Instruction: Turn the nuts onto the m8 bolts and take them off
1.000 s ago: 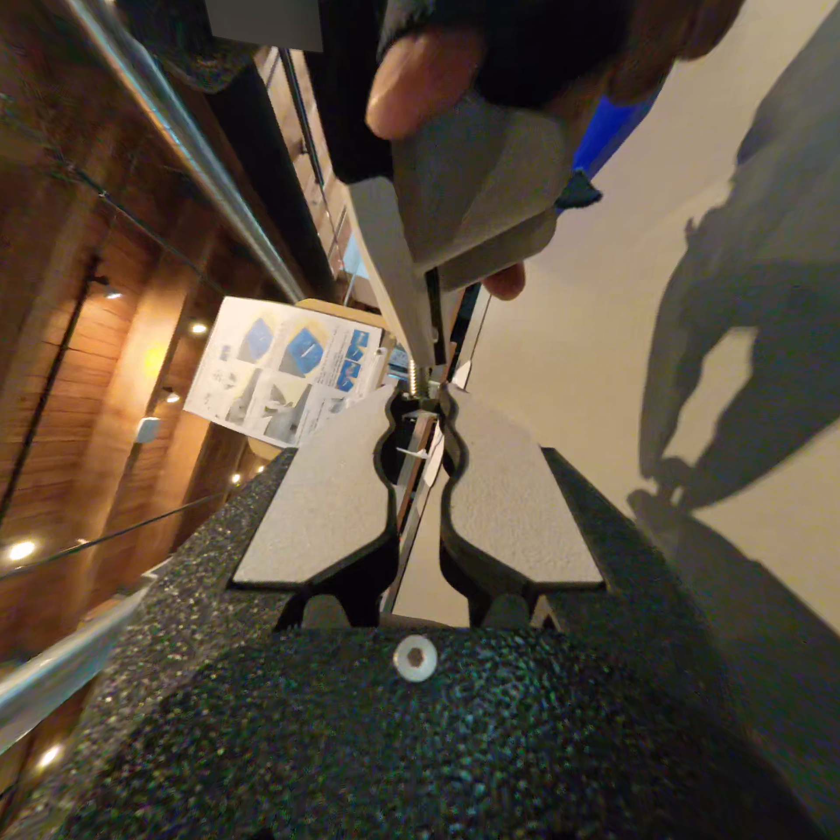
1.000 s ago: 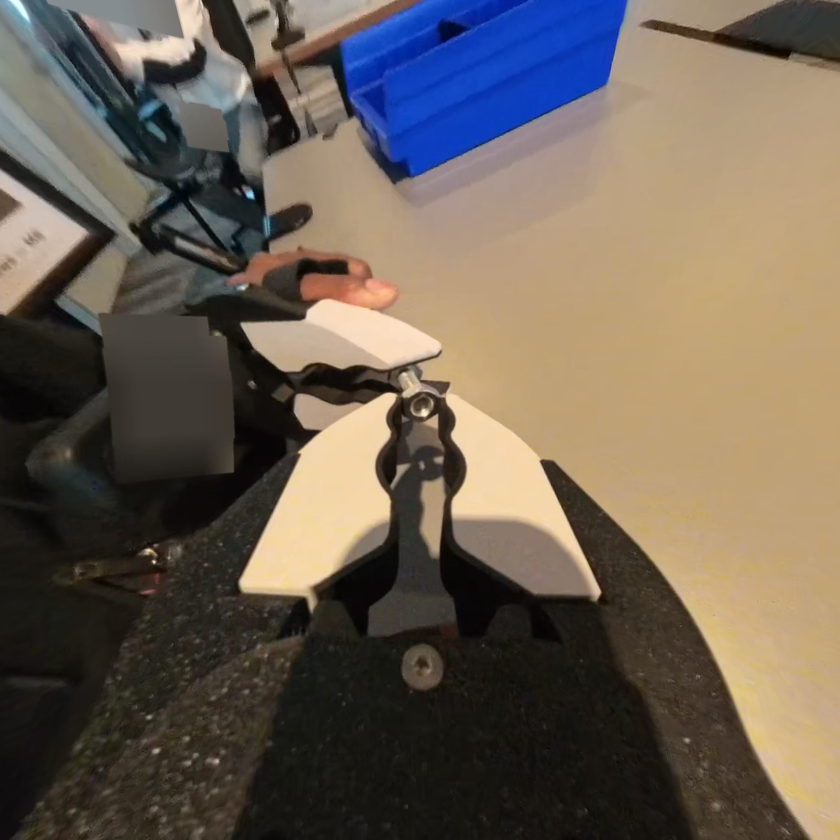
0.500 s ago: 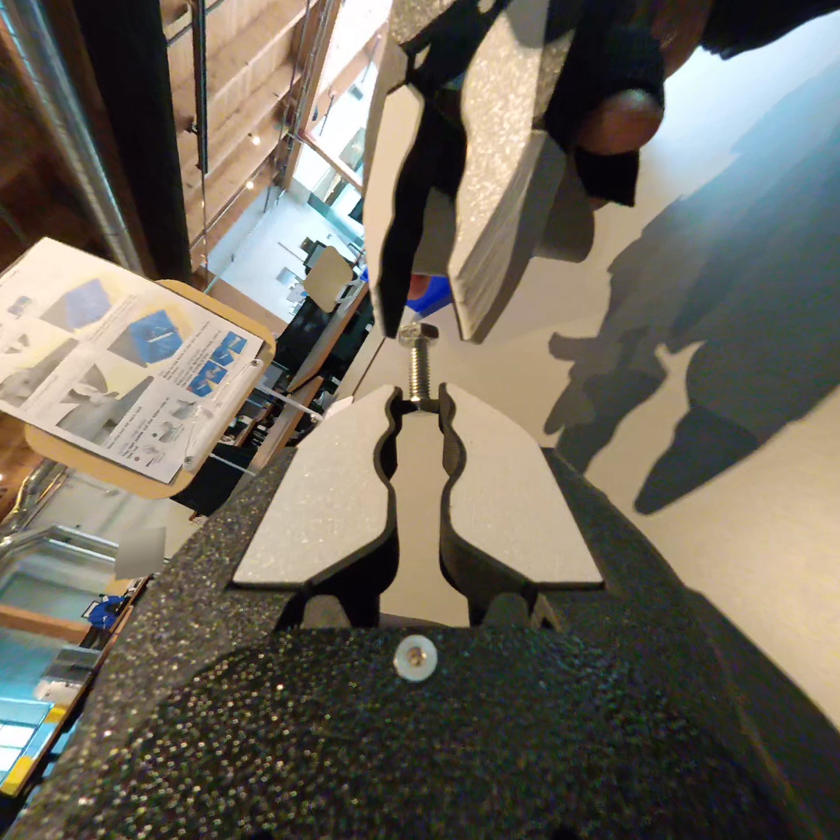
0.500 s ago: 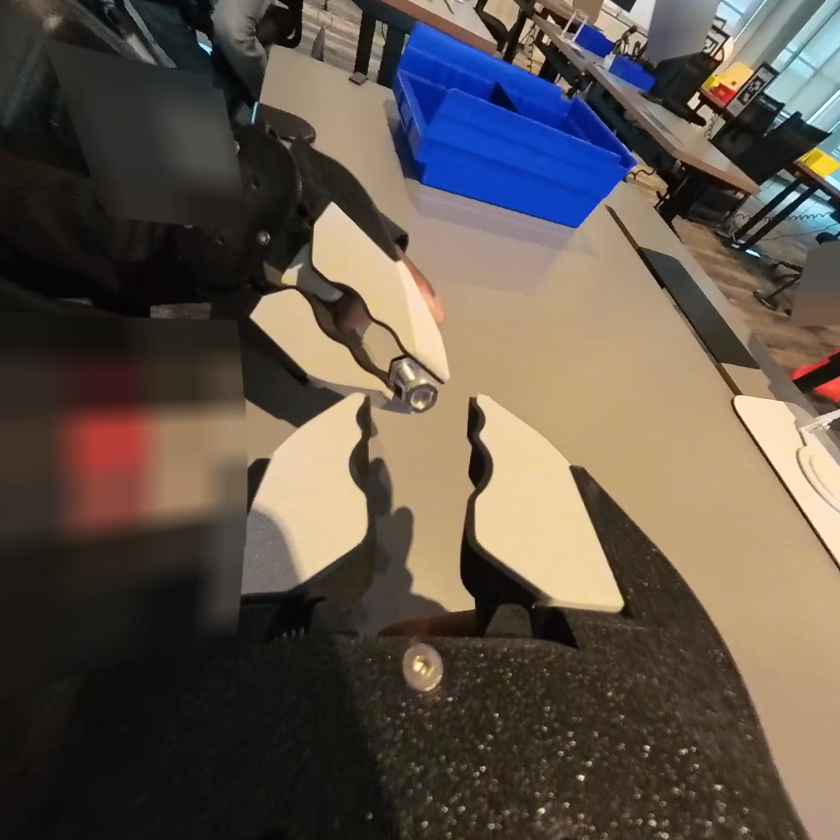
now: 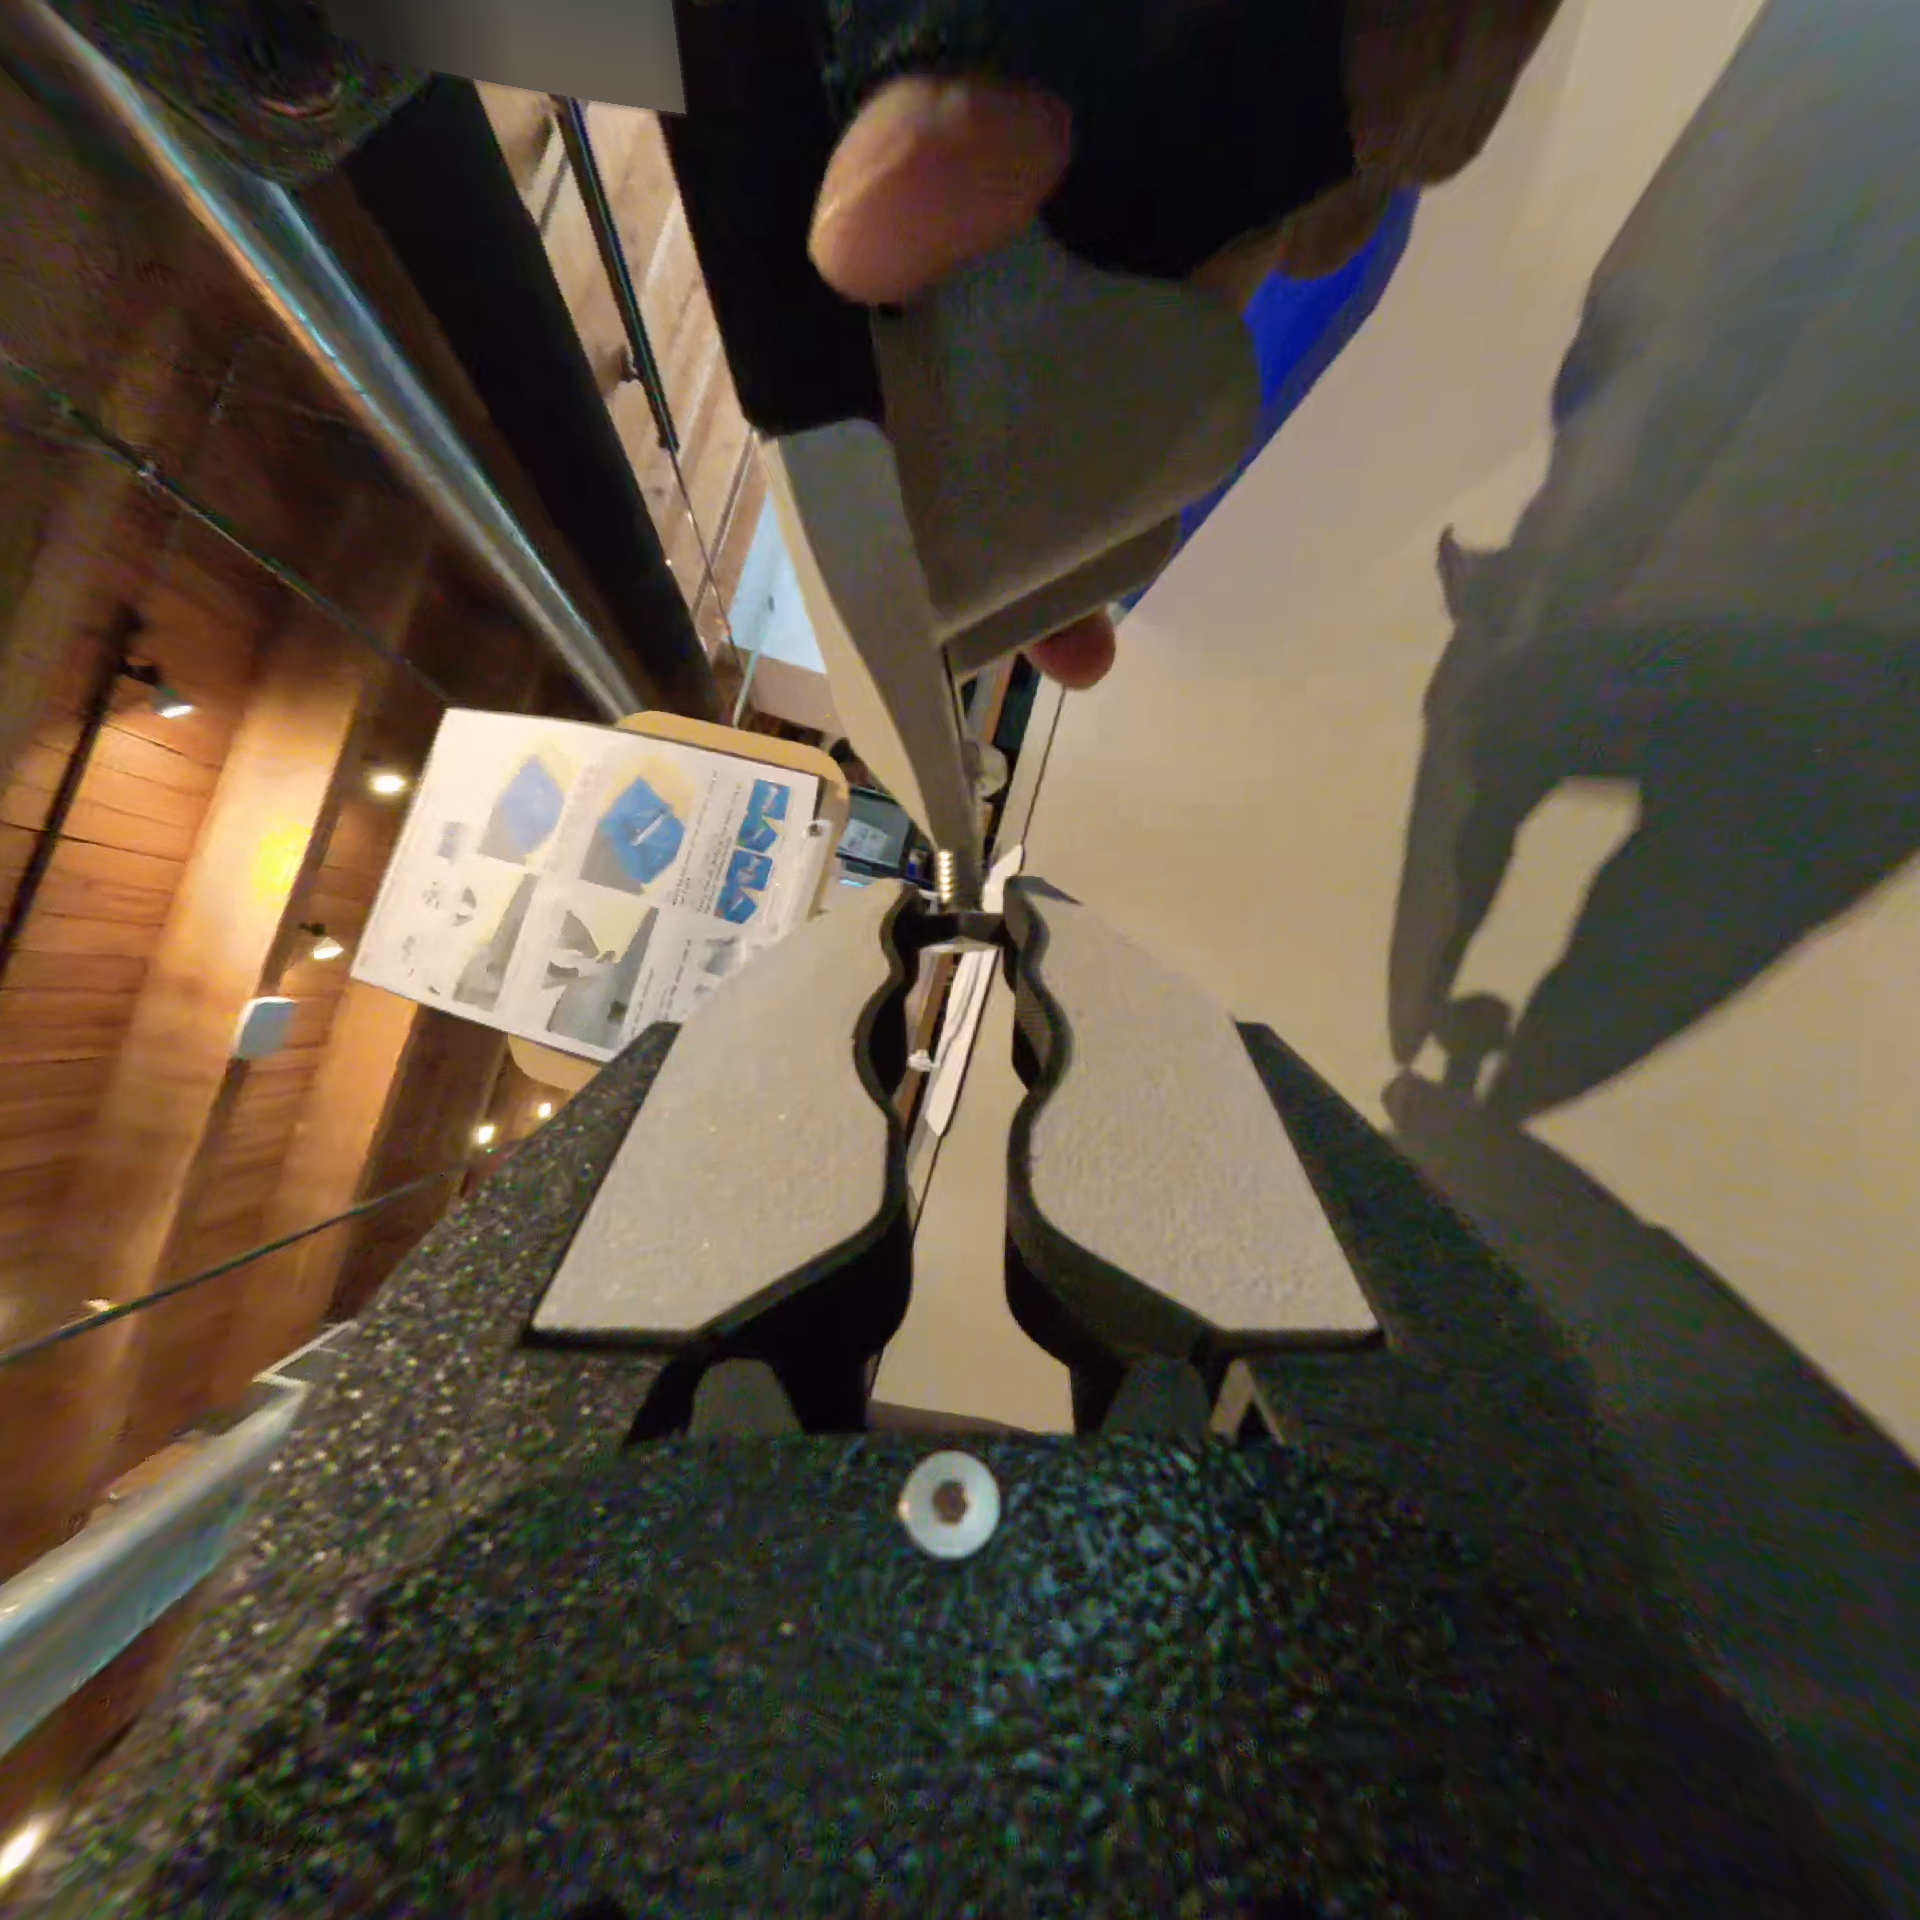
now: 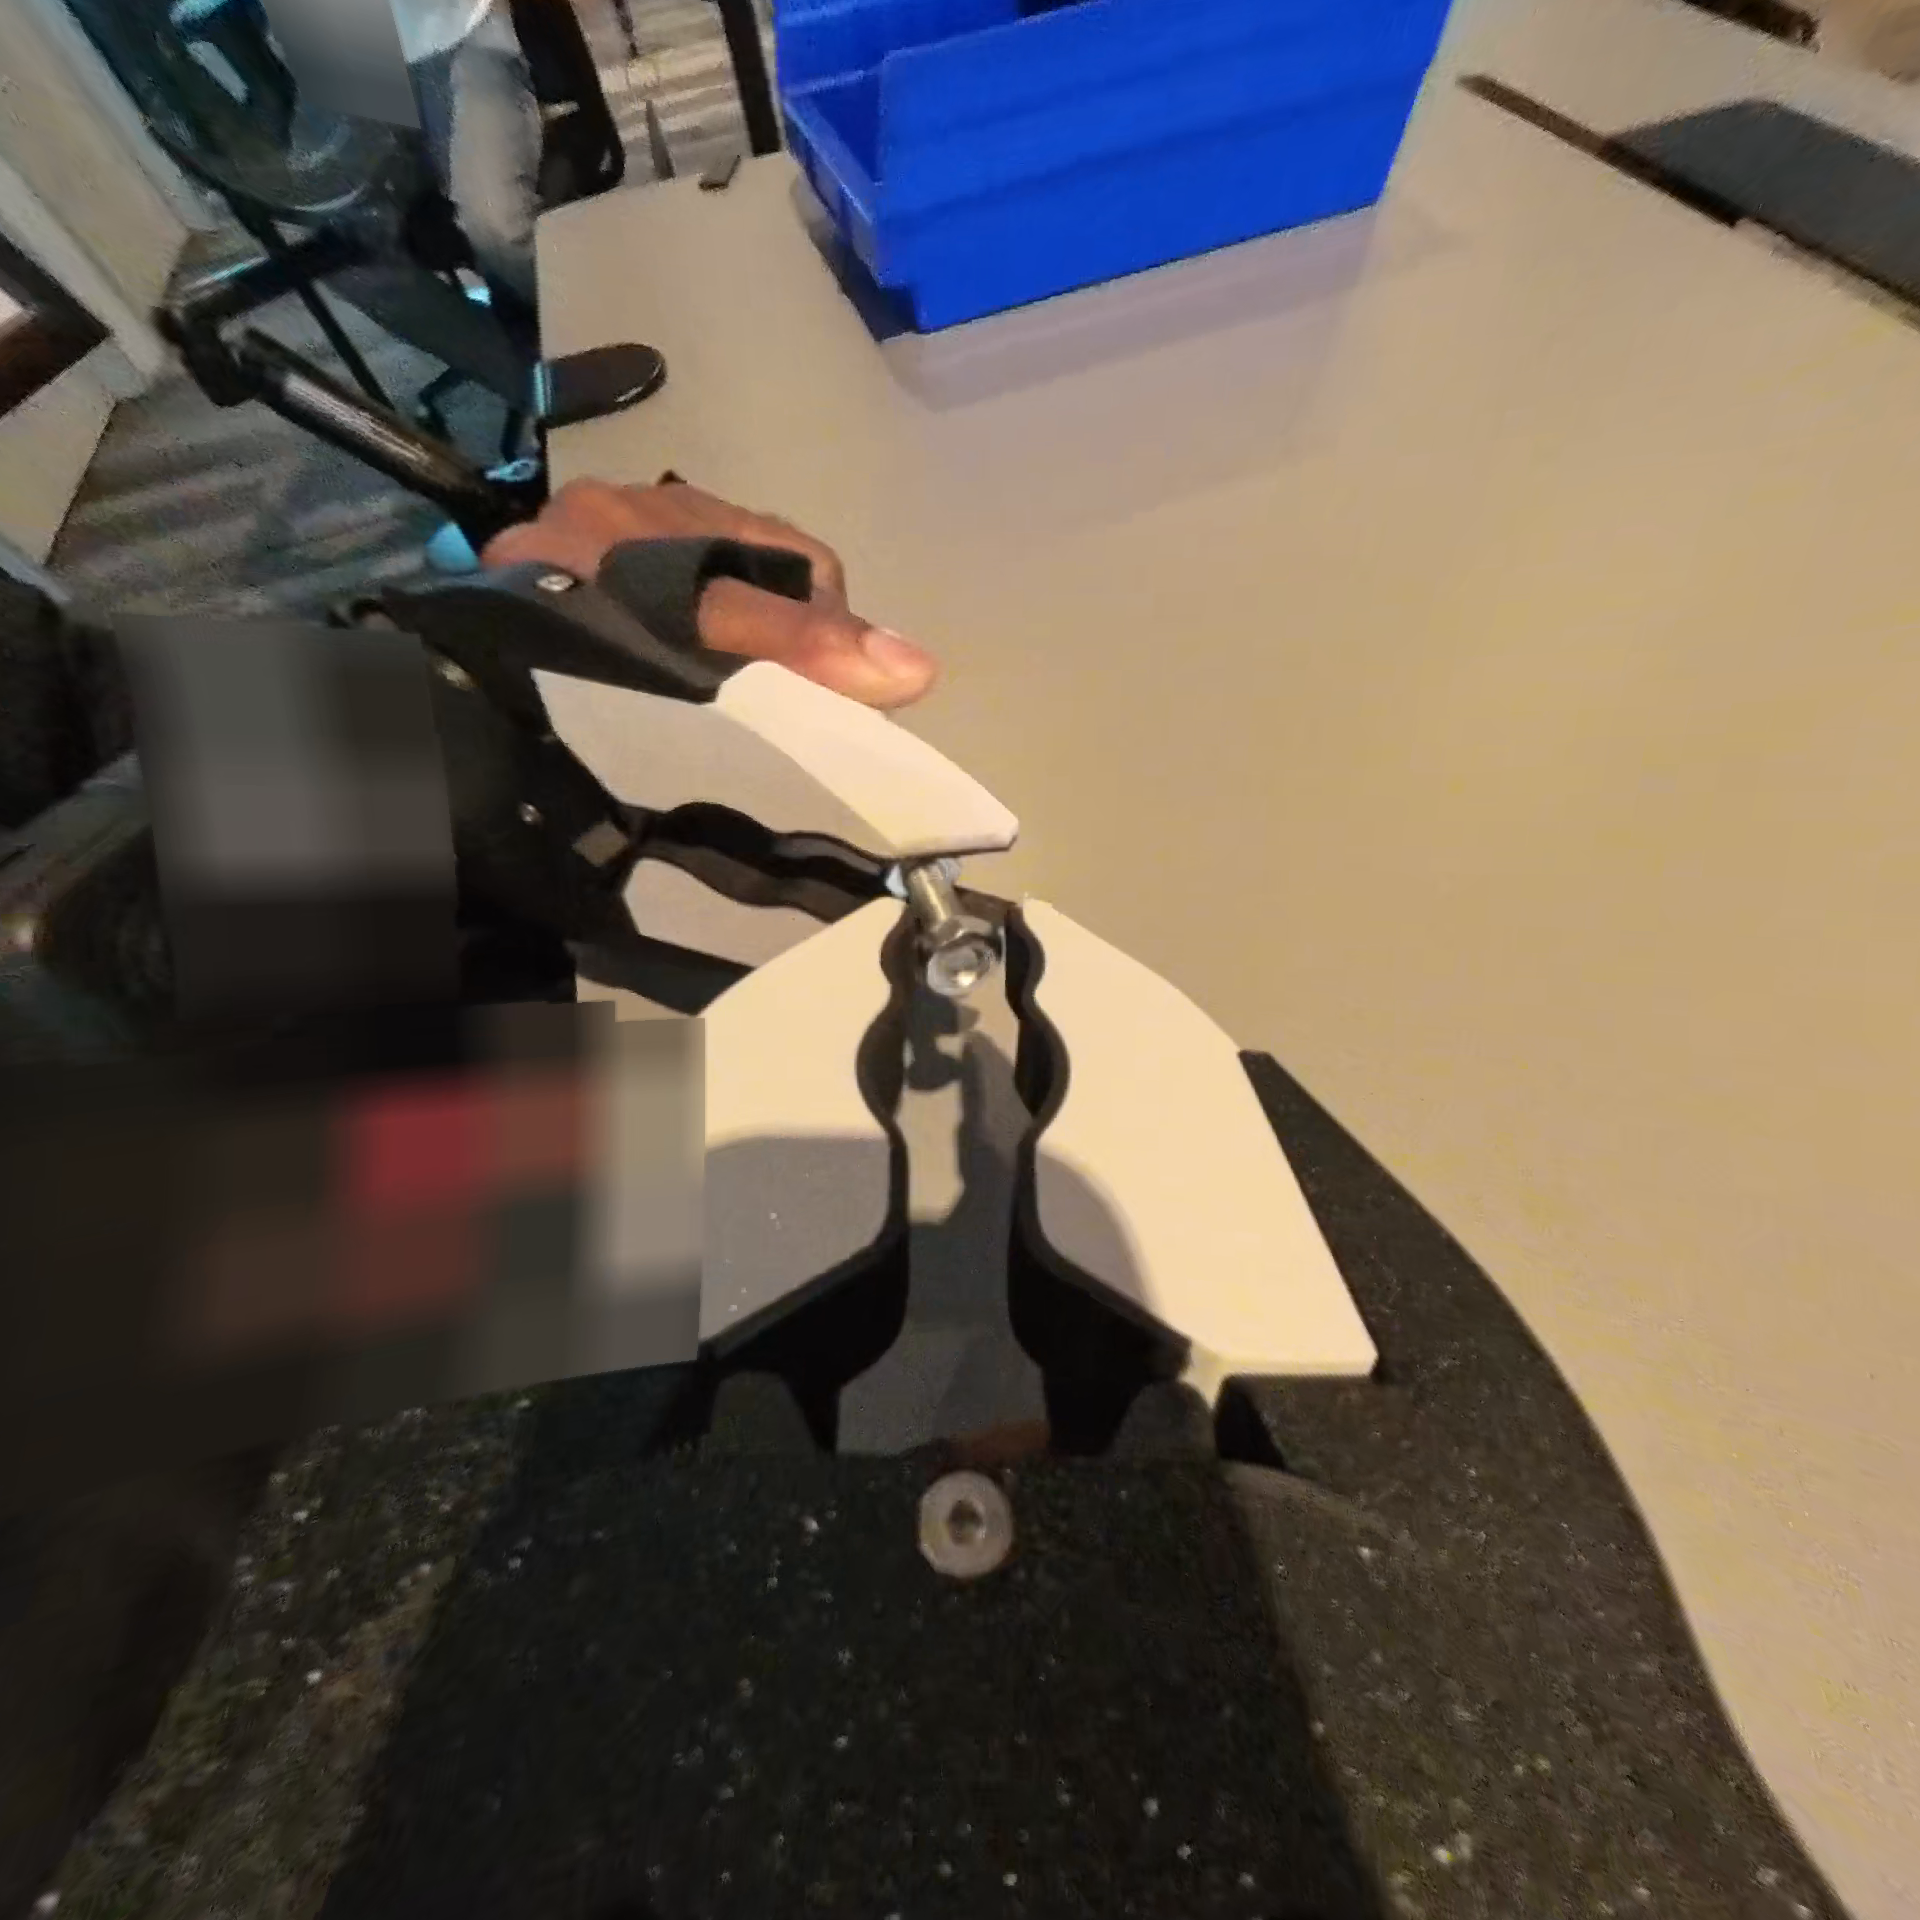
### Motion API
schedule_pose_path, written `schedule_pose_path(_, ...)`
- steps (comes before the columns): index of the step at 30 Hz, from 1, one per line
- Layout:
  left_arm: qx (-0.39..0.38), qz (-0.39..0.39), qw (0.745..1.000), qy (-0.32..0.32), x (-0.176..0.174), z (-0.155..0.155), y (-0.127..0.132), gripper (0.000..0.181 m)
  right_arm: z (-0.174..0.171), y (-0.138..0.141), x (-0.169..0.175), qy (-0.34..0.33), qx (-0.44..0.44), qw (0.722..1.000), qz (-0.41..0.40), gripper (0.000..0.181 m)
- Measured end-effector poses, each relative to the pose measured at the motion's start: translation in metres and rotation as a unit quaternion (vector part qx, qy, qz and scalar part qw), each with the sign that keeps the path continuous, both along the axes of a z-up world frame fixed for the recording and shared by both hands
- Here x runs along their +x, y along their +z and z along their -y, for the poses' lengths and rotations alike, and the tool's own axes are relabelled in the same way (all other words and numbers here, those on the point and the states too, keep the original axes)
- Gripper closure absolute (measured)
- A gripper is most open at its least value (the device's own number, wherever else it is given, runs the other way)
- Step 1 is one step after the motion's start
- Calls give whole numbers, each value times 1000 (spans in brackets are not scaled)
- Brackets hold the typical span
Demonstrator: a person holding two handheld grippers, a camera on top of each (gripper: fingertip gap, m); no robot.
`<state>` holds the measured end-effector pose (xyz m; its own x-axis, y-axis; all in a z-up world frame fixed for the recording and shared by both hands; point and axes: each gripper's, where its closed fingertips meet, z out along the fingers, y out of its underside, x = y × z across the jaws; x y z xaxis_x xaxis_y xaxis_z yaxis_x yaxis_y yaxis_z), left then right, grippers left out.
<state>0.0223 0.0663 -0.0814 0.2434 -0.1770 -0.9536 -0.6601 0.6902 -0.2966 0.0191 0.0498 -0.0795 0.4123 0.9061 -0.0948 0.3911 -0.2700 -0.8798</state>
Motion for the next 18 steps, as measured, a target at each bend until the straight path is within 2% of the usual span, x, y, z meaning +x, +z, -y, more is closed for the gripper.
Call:
schedule_pose_path(2, -16, 13, 1000, -9, 2, 2, 1, 166, 0, 1, 0, 16, 26, 1000, -1, 145)
schedule_pose_path(4, -48, 35, 998, -17, 0, 0, 2, 166, 0, 3, 2, 36, 80, 996, 10, 134)
schedule_pose_path(7, -119, 81, 988, -52, -2, 1, 6, 166, 1, 4, 9, 60, 174, 982, 45, 133)
schedule_pose_path(10, -165, 101, 978, -80, -2, 4, 7, 167, 5, 6, 13, 79, 219, 971, 61, 139)
schedule_pose_path(14, -188, 90, 973, -99, 2, 10, 1, 166, 10, 14, 10, 92, 242, 965, 43, 144)
schedule_pose_path(18, -194, 71, 972, -111, 7, 15, -5, 166, 15, 11, 6, 107, 253, 960, 53, 150)
